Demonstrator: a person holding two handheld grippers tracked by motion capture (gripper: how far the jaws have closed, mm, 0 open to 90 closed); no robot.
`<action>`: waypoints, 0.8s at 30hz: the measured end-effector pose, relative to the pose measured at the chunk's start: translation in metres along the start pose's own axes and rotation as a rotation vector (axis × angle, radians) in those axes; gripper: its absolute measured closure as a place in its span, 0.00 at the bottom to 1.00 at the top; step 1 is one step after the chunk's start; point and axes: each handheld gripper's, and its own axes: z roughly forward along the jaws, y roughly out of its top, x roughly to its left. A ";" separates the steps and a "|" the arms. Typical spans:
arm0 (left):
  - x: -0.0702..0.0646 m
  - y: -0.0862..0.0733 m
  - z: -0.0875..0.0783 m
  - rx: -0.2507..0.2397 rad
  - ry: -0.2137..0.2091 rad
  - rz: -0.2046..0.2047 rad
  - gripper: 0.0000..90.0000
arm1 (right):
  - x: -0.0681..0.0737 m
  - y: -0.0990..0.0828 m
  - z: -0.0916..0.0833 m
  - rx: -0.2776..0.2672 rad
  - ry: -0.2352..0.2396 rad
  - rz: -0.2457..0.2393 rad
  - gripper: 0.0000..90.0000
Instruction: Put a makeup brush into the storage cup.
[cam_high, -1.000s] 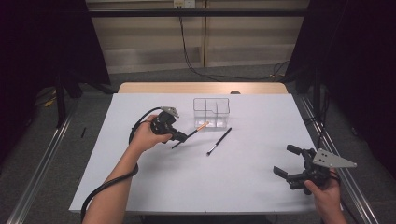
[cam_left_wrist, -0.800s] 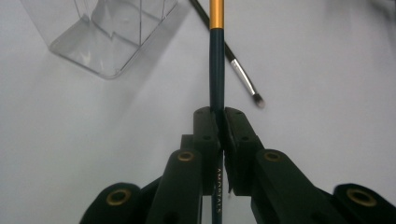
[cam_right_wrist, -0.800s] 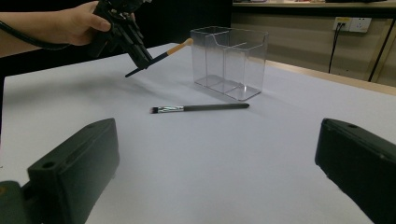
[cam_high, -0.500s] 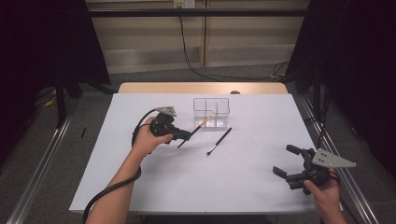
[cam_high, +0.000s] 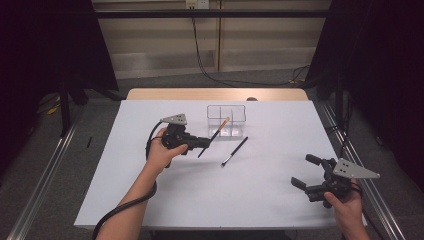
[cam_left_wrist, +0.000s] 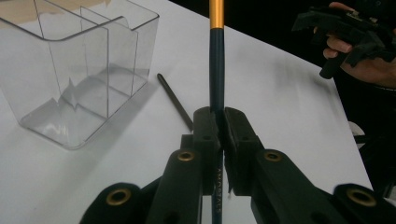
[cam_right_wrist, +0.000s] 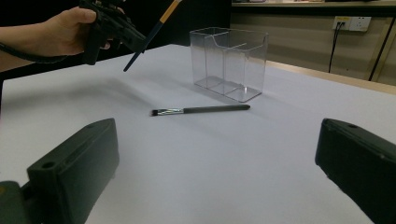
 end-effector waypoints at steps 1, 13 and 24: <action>-0.001 0.000 0.001 -0.005 -0.001 0.003 0.94 | 0.000 0.000 0.001 0.000 0.000 0.001 0.00; -0.004 -0.003 0.001 -0.063 -0.005 0.010 0.94 | 0.001 0.005 0.009 -0.011 -0.015 0.017 0.00; -0.007 -0.005 0.010 -0.056 -0.010 0.019 0.94 | 0.003 0.025 0.028 -0.003 -0.065 0.053 0.00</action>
